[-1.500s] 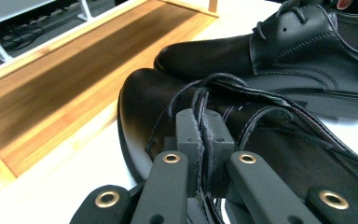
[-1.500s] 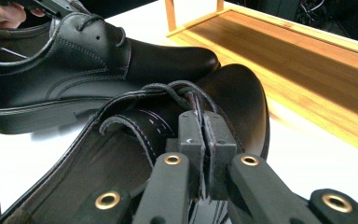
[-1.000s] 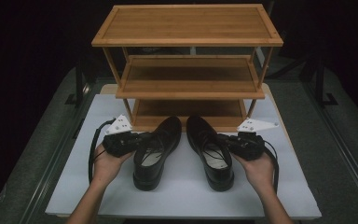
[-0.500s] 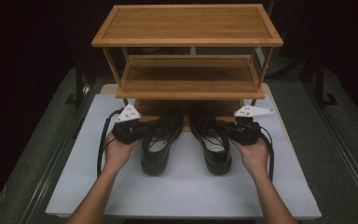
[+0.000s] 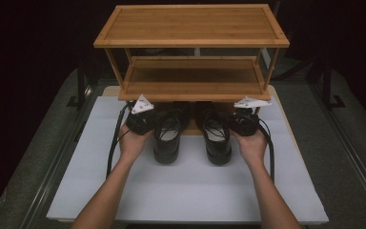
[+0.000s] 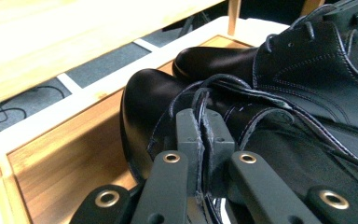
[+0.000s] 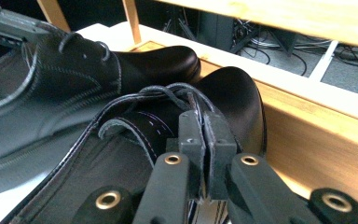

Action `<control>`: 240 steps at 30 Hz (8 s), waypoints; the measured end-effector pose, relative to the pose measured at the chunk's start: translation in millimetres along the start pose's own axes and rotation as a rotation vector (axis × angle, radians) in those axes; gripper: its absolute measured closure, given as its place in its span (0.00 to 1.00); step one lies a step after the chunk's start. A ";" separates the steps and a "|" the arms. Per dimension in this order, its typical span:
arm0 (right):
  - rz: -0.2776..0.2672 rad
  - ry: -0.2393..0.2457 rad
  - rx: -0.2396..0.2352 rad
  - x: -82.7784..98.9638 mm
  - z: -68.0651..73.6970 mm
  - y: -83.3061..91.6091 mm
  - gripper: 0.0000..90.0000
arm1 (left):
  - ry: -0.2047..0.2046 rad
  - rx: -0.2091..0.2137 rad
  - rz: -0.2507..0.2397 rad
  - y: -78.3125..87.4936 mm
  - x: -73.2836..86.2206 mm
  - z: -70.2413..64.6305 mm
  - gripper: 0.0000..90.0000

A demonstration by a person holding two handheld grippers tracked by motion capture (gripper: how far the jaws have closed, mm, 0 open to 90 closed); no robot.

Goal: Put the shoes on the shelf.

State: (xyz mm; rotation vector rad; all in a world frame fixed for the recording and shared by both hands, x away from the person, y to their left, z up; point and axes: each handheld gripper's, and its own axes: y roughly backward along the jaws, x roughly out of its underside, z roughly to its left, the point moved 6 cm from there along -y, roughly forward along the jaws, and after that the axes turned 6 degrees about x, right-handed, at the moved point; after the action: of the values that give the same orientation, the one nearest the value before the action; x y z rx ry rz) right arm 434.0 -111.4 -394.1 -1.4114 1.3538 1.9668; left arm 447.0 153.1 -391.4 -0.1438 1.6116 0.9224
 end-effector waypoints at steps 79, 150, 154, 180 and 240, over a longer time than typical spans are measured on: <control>0.205 0.035 -0.133 108.4 18.7 10.5 0.08 | -0.004 0.217 0.212 0.3 98.9 -37.3 0.03; 0.192 -0.030 -0.151 77.6 39.1 -29.4 0.12 | 0.005 0.238 0.160 -32.4 64.6 -38.0 0.11; 0.188 -0.025 -0.150 73.2 35.3 -34.0 0.12 | 0.014 0.240 0.161 -36.8 64.1 -31.5 0.11; 0.156 -0.059 -0.091 50.4 11.4 -70.2 0.11 | 0.039 0.176 0.123 -66.6 51.5 3.9 0.11; 0.159 -0.031 0.034 60.5 -12.1 -44.9 0.03 | 0.038 0.147 0.198 -34.3 56.2 10.9 0.11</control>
State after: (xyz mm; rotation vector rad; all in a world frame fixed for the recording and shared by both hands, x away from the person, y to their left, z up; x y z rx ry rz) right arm 447.1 -114.1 -469.2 -1.2883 1.5201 2.0439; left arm 458.9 158.5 -456.8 0.1025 1.7452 0.9518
